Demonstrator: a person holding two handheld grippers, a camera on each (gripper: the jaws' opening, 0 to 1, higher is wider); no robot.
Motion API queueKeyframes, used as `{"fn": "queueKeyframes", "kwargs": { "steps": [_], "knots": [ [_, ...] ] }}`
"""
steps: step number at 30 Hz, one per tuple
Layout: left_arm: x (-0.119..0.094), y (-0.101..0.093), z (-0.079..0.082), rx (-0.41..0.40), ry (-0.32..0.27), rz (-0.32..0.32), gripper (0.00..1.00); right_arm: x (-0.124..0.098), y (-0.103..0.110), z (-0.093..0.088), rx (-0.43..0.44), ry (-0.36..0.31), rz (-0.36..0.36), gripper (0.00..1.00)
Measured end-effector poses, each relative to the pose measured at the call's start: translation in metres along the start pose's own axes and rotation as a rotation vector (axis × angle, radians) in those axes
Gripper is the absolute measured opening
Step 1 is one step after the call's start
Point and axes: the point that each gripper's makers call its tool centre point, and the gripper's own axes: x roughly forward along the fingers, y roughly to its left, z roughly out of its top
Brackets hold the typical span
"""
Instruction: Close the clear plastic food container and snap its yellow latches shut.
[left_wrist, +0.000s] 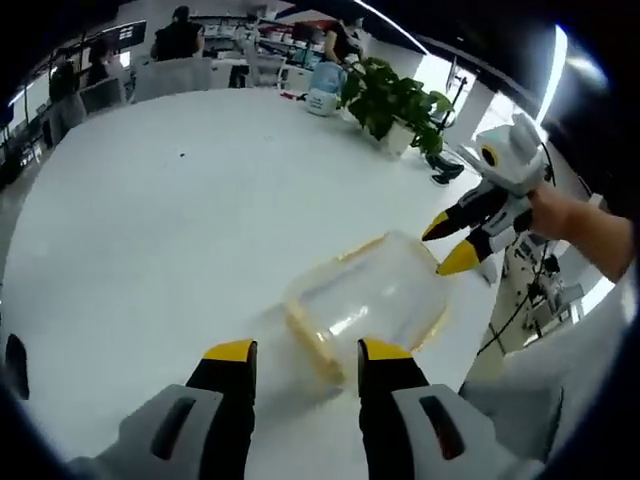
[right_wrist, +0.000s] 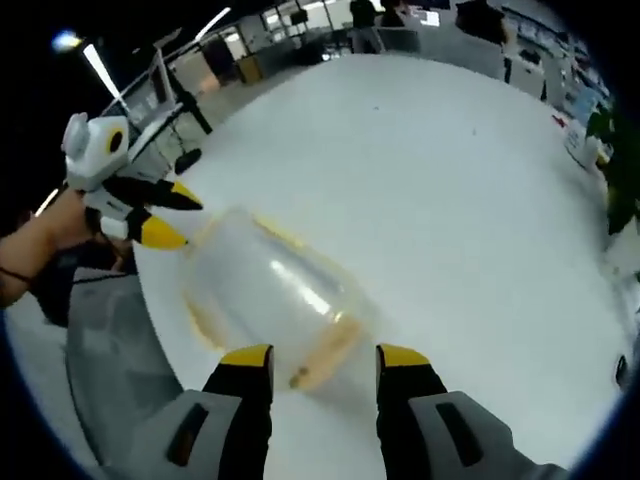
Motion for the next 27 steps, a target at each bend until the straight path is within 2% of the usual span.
{"fn": "queueKeyframes", "kwargs": {
  "steps": [4, 6, 11, 18, 22, 24, 27],
  "knots": [
    [0.007, -0.004, -0.005, -0.026, 0.019, -0.002, 0.42, 0.004, 0.003, -0.002, 0.088, -0.009, 0.036, 0.40],
    [0.007, -0.005, -0.006, -0.081, 0.024, 0.004, 0.42, 0.004, 0.002, -0.001, 0.115, -0.014, 0.034, 0.40],
    [0.010, -0.006, -0.010, -0.141, 0.035, 0.005, 0.40, 0.006, 0.003, -0.002, 0.194, -0.024, 0.038, 0.40],
    [0.016, -0.010, -0.014, -0.226, 0.052, -0.024, 0.38, 0.013, 0.007, -0.005, 0.251, -0.022, 0.056, 0.39],
    [0.019, -0.013, -0.012, -0.229, 0.052, -0.035, 0.36, 0.014, 0.009, -0.003, 0.281, -0.039, 0.066, 0.39],
    [0.020, -0.018, -0.011, -0.242, 0.056, -0.058, 0.32, 0.015, 0.010, -0.001, 0.282, -0.046, 0.068, 0.38],
    [0.021, -0.017, -0.010, -0.229, 0.054, -0.049, 0.31, 0.015, 0.010, -0.001, 0.271, -0.049, 0.062, 0.38]
  ]
}}
